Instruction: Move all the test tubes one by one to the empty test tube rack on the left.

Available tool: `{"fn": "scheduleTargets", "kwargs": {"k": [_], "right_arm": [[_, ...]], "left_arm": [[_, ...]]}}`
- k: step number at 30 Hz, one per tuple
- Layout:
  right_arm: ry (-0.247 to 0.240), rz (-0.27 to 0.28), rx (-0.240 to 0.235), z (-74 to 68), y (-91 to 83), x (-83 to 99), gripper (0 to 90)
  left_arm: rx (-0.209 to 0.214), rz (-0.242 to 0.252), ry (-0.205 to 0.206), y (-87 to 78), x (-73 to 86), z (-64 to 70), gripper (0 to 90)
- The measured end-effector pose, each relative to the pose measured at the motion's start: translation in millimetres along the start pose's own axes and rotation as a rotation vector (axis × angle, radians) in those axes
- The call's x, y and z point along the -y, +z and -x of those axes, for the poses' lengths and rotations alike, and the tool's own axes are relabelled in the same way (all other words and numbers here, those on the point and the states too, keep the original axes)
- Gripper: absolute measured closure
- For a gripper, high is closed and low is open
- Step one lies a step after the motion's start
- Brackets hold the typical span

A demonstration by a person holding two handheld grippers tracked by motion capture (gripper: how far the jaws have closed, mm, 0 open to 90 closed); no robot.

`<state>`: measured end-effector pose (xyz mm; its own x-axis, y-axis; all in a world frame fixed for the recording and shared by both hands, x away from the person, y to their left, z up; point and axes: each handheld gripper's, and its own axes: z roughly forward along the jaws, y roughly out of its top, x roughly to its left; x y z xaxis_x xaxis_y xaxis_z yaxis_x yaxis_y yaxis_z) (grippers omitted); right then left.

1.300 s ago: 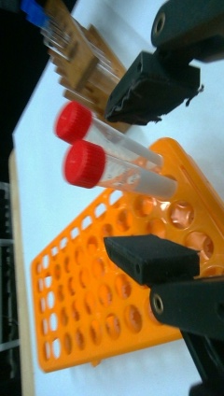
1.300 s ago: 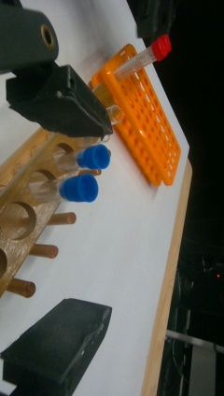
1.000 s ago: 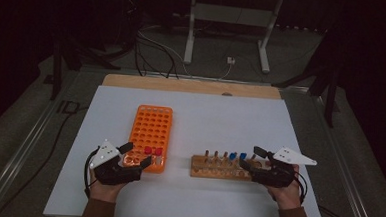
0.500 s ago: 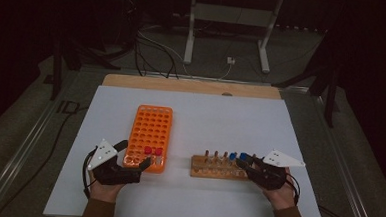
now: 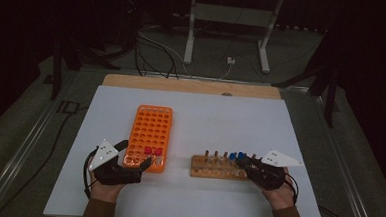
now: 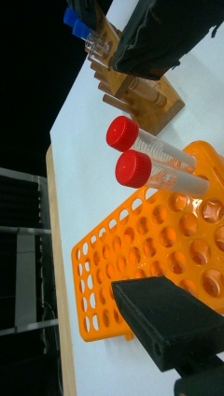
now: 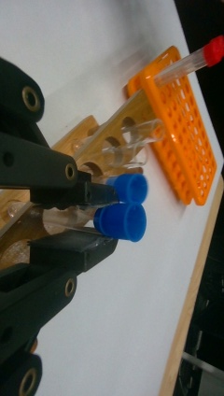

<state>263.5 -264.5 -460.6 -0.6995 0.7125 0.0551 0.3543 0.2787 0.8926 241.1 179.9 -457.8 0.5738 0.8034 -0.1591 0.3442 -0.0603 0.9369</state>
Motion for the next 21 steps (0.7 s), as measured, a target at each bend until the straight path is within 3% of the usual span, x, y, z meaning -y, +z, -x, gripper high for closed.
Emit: {"fn": "scheduleTargets", "kwargs": {"k": [11,21], "right_arm": [[0.014,0.032,0.003,1.2,-10.6,-12.1,76.9],[0.024,0.083,0.009,5.2,-23.7,-35.0,76.9]], "left_arm": [[0.012,0.017,0.010,-0.4,-7.2,5.1,0.7],[0.031,0.051,0.029,0.1,-22.5,14.1,0.8]]}}
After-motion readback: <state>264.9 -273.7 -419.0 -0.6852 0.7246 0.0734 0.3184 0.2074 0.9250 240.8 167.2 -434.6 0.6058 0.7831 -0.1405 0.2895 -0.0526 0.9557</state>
